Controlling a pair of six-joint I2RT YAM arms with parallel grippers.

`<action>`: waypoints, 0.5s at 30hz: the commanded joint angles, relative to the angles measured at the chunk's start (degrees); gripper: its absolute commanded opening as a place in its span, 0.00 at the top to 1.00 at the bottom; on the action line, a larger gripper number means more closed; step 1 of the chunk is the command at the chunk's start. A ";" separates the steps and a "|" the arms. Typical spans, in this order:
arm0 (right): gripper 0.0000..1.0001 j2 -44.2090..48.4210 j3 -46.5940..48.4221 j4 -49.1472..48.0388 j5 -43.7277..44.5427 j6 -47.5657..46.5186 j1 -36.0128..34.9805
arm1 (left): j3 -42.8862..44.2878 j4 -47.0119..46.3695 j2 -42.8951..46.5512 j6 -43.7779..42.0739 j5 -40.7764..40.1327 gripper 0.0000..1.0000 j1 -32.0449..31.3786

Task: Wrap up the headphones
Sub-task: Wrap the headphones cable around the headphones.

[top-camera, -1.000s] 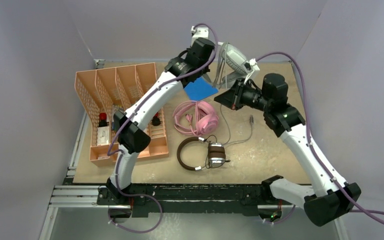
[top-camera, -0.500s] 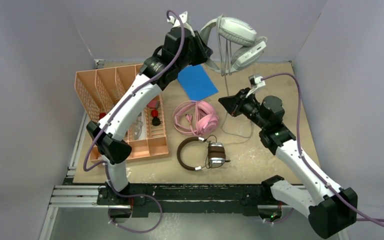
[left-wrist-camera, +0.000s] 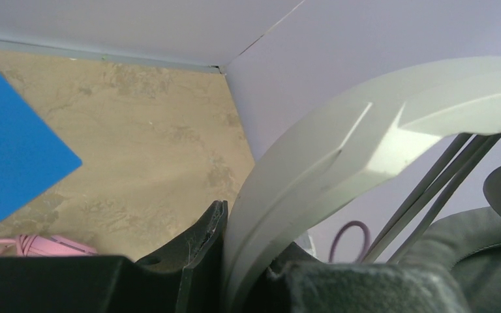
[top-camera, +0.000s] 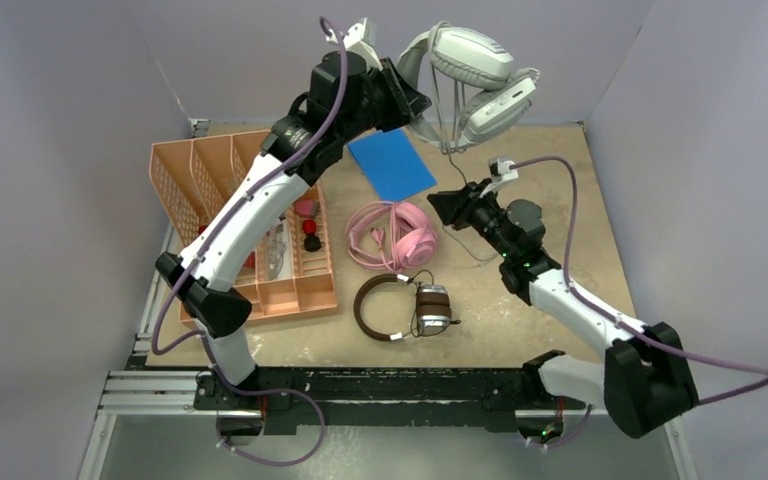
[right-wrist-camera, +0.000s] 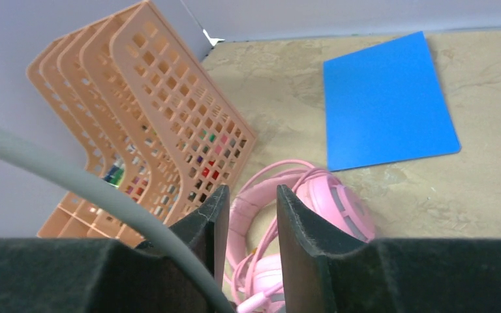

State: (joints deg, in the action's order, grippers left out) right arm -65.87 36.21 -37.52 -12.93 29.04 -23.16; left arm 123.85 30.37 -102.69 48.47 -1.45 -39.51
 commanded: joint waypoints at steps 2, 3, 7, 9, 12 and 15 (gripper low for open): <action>0.62 -5.27 -2.54 -19.85 2.88 -1.38 -0.12 | 1.75 -6.15 6.71 3.10 4.73 1.00 0.15; 0.62 -6.64 -2.55 -21.67 2.72 -1.87 0.05 | 1.96 -5.89 6.72 3.19 4.96 1.00 0.15; 0.64 -10.05 -5.00 -27.66 4.19 -1.86 1.40 | 3.77 -3.82 7.00 2.28 5.44 1.00 0.20; 0.70 -11.20 -6.84 -30.09 3.62 -1.19 3.01 | 4.15 -3.93 7.71 1.55 6.26 1.00 0.20; 0.82 -12.60 -8.19 -29.20 -2.29 1.58 8.70 | 2.63 -7.01 9.36 -0.25 11.10 1.00 0.17; 0.94 -13.01 -8.31 -26.71 -11.97 5.54 15.86 | 0.58 -7.30 11.51 -6.92 17.67 1.00 0.17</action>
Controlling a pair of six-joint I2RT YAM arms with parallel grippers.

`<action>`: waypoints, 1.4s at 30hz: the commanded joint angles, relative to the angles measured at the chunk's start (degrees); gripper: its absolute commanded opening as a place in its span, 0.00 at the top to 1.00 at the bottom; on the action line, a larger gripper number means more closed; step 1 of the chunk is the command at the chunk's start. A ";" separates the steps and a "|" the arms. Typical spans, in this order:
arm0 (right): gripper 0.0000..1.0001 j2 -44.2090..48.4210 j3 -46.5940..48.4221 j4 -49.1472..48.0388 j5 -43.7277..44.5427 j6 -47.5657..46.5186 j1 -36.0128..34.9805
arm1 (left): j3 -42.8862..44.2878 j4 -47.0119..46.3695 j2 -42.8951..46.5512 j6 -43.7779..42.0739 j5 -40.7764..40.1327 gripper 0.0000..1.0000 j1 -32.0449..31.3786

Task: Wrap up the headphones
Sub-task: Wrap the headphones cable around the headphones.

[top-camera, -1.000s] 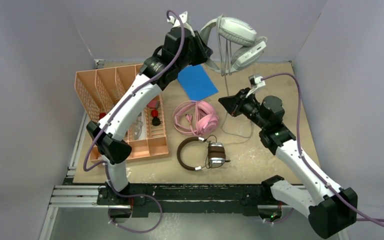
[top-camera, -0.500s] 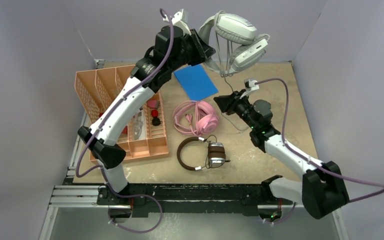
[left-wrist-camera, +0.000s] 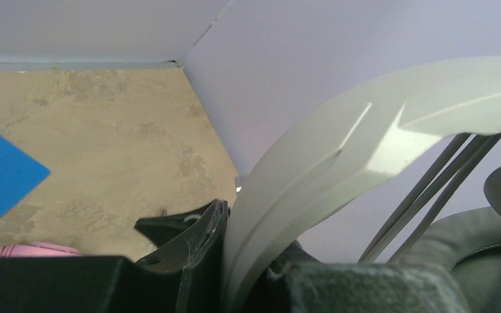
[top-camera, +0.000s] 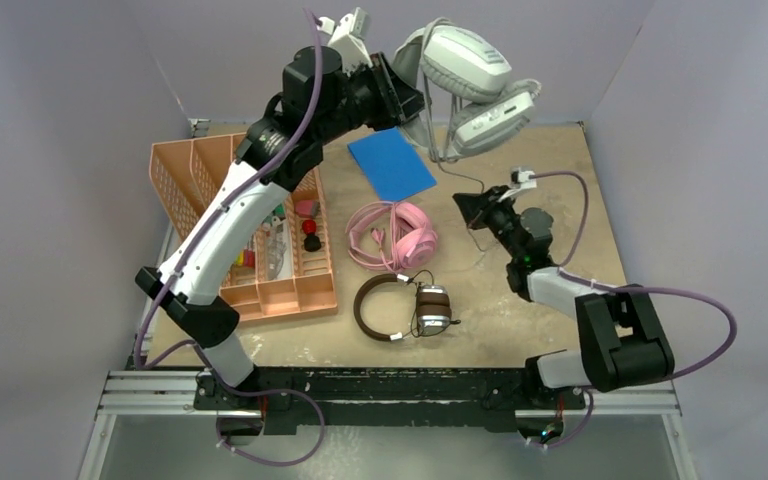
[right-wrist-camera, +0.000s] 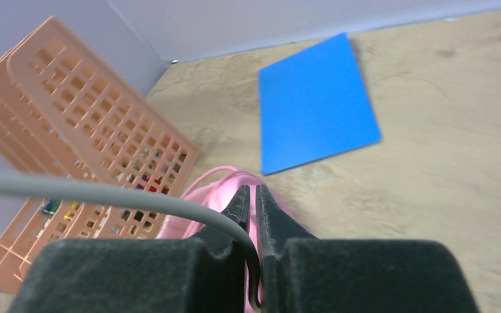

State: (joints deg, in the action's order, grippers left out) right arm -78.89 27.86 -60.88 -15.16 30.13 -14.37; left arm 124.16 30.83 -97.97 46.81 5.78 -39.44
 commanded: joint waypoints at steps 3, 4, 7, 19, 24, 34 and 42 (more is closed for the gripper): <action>1.00 0.85 5.78 10.74 -20.38 4.76 12.67 | -4.94 -3.02 10.76 -19.22 17.17 1.00 -0.23; 1.00 1.33 7.20 16.60 -22.09 4.34 13.92 | -7.84 -0.45 12.51 -25.32 17.12 1.00 -0.80; 1.00 2.62 14.28 32.21 -25.83 1.52 16.44 | -14.40 7.65 16.39 -40.40 9.40 1.00 -5.01; 1.00 5.50 36.35 66.01 -27.33 -3.04 22.41 | -26.21 11.57 9.12 -52.24 -37.86 1.00 -23.04; 1.00 8.55 41.71 73.66 -29.13 -3.37 22.45 | -26.07 10.81 4.48 -48.94 -46.35 1.00 -22.74; 1.00 12.71 50.49 80.50 -29.54 -5.08 22.36 | -26.27 9.29 -1.46 -40.72 -40.41 1.00 -14.15; 1.00 13.34 53.20 78.98 -36.67 -2.24 21.48 | -16.70 11.26 -8.76 -38.69 -39.14 1.00 -13.41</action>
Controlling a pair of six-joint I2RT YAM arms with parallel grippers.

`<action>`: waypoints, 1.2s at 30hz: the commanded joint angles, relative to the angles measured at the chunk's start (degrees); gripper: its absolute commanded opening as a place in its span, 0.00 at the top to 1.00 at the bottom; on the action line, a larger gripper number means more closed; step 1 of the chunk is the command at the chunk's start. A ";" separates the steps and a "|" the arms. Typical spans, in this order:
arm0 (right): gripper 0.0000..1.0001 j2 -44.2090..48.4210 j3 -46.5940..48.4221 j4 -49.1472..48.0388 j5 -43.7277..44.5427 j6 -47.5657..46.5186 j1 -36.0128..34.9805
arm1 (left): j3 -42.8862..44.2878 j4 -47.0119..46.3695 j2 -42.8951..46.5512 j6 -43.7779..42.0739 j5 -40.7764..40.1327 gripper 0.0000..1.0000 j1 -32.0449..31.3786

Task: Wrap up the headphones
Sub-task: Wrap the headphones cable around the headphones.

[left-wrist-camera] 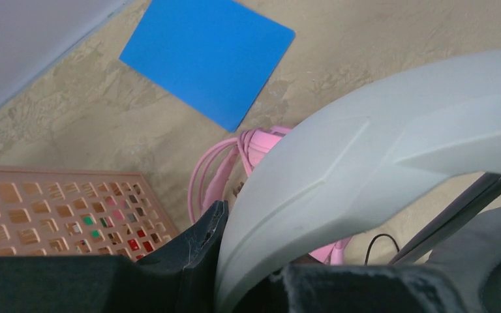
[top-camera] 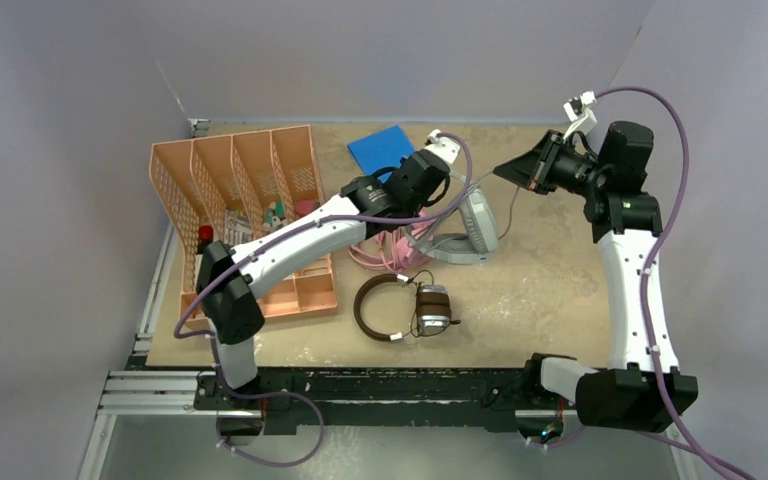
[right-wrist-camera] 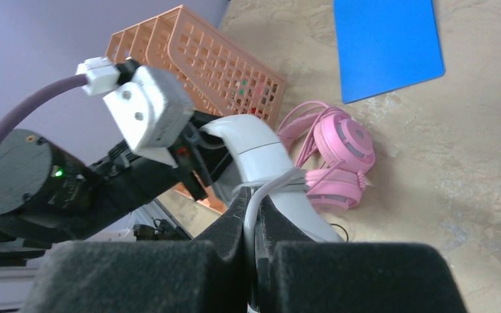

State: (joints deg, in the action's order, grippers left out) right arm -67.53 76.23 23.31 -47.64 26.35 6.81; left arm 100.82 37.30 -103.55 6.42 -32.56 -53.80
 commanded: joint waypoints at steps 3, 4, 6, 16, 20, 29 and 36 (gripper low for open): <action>1.00 2.20 4.54 -7.23 -5.85 4.62 -1.61 | 13.38 5.95 -7.45 4.35 -1.70 1.00 0.98; 1.00 2.45 3.86 -8.47 -6.49 6.15 -2.15 | 16.03 6.44 -9.08 5.59 -2.39 1.00 1.01; 0.97 3.29 2.11 -12.05 -7.33 10.17 -3.53 | 22.04 7.97 -12.58 9.14 -3.96 1.00 1.48; 0.97 9.46 -6.70 -19.07 3.73 15.92 -10.48 | 30.62 -1.89 -16.10 23.31 -5.97 1.00 3.43; 0.94 10.82 -11.48 -20.12 5.18 14.91 -10.85 | 30.21 -6.24 -14.21 25.22 -6.49 1.00 3.43; 0.90 12.84 -19.77 -24.76 8.66 12.47 -11.29 | 29.90 -9.12 -11.12 29.01 -4.94 1.00 3.44; 0.88 13.39 -25.03 -30.40 9.55 12.53 -11.48 | 28.48 -12.05 -8.87 33.15 -1.21 1.00 3.44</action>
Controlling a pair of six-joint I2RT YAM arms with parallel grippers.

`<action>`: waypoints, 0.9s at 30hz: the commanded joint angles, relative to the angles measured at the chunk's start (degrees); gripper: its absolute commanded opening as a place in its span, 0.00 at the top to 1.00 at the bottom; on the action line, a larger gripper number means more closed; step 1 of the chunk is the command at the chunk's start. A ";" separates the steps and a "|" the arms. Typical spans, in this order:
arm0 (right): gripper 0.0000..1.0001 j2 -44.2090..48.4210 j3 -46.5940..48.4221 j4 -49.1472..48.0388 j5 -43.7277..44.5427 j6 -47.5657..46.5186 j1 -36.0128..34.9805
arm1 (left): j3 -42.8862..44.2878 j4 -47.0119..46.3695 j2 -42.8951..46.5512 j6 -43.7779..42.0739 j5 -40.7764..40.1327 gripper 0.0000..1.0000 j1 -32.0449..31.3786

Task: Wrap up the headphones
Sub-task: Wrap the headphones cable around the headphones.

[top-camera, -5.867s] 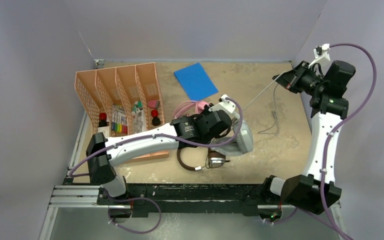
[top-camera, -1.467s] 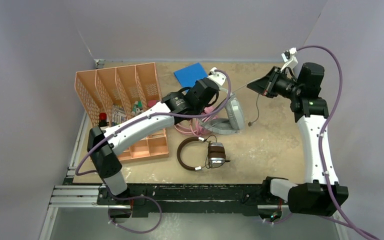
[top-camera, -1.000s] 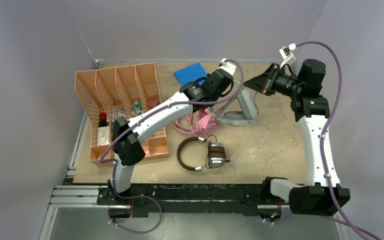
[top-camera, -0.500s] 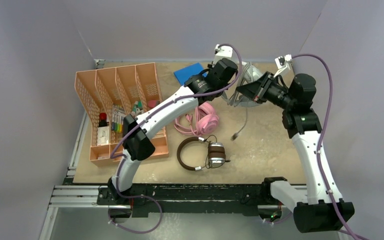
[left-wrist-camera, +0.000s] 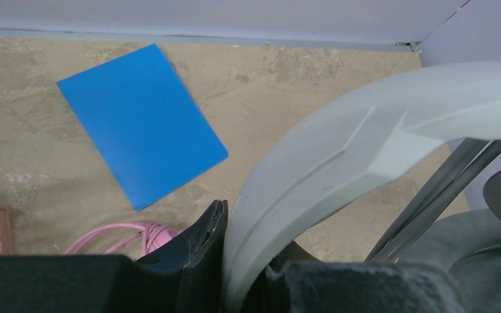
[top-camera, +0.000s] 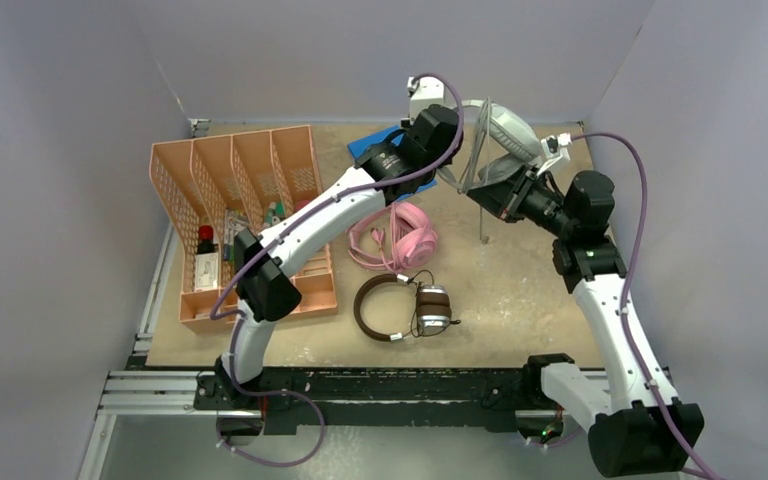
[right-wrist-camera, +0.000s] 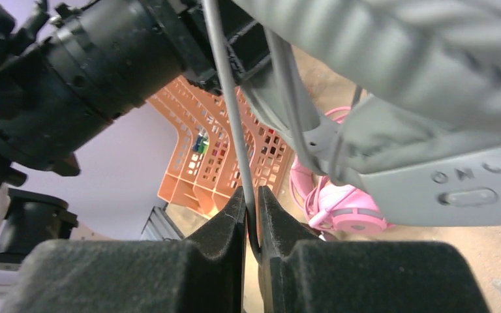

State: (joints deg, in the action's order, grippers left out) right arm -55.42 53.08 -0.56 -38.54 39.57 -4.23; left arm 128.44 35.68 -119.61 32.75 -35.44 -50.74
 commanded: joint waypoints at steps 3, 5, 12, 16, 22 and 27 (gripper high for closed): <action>0.86 1.81 -3.91 -8.22 1.38 -0.99 -0.52 | 0.44 -11.66 7.99 8.24 2.68 1.00 0.38; 0.84 2.09 -5.09 -8.69 2.13 -1.69 -0.56 | 0.66 -12.11 8.29 8.88 3.54 1.00 0.38; 0.76 1.77 -9.53 -13.02 3.14 -5.20 -0.60 | 1.08 -12.15 9.05 10.40 6.17 1.00 0.36; 0.67 1.21 -11.72 -16.11 3.45 -7.75 -0.61 | 0.64 -11.97 9.78 10.59 6.87 1.00 0.32; 0.54 1.12 -17.04 -25.59 1.74 -7.97 -0.63 | -0.11 -12.05 10.97 10.79 6.62 1.00 0.38; 0.39 2.00 -19.29 -24.26 0.59 -7.39 -0.54 | 0.80 -10.07 10.78 10.80 6.43 1.00 0.38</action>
State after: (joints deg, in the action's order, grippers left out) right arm -54.74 34.87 -20.18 -35.94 32.38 -4.49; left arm 126.89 32.05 -113.54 40.12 -30.13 -50.26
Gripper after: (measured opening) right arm 0.579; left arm 0.151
